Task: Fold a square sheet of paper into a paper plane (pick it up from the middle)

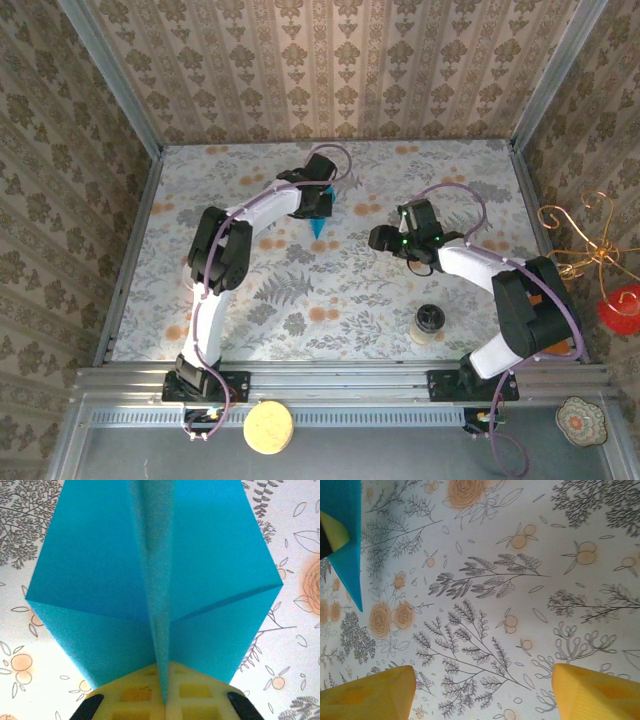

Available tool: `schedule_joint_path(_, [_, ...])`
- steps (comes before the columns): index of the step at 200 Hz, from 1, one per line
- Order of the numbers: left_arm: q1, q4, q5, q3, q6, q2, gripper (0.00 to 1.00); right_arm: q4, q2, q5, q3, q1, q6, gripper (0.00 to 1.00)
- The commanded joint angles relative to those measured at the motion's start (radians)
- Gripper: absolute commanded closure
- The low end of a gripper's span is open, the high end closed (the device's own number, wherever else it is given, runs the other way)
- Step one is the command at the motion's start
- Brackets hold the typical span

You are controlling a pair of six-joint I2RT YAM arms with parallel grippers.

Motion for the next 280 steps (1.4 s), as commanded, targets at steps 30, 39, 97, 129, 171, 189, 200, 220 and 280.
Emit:
schedule_joint_path(30, [0.003, -0.086, -0.020, 0.087, 0.000, 0.072, 0.85, -0.020, -0.057, -0.017, -0.030, -0.031, -0.032, 0.26])
schedule_joint_path(39, [0.001, -0.088, -0.021, 0.092, -0.003, 0.078, 0.81, -0.019, -0.058, -0.023, -0.031, -0.035, -0.032, 0.26])
schedule_joint_path(97, [-0.003, -0.098, -0.031, 0.101, -0.009, 0.116, 0.70, -0.018, -0.056, -0.031, -0.034, -0.042, -0.024, 0.26])
schedule_joint_path(129, [-0.003, -0.102, -0.029, 0.102, -0.014, 0.126, 0.65, -0.022, -0.057, -0.031, -0.037, -0.042, -0.021, 0.26])
schedule_joint_path(171, [-0.003, -0.113, -0.008, 0.103, -0.023, 0.146, 0.61, -0.026, -0.058, -0.028, -0.036, -0.045, -0.020, 0.26])
schedule_joint_path(189, [-0.003, -0.122, -0.001, 0.103, -0.027, 0.153, 0.59, -0.026, -0.057, -0.028, -0.036, -0.044, -0.020, 0.26])
schedule_joint_path(200, [-0.003, -0.124, 0.007, 0.102, -0.027, 0.157, 0.57, -0.027, -0.058, -0.026, -0.036, -0.046, -0.020, 0.26])
schedule_joint_path(220, [-0.003, -0.129, 0.017, 0.101, -0.029, 0.164, 0.55, -0.027, -0.058, -0.025, -0.036, -0.046, -0.018, 0.26])
schedule_joint_path(280, [-0.002, -0.132, 0.032, 0.096, -0.054, 0.177, 0.51, -0.028, -0.055, -0.020, -0.039, -0.048, -0.016, 0.26])
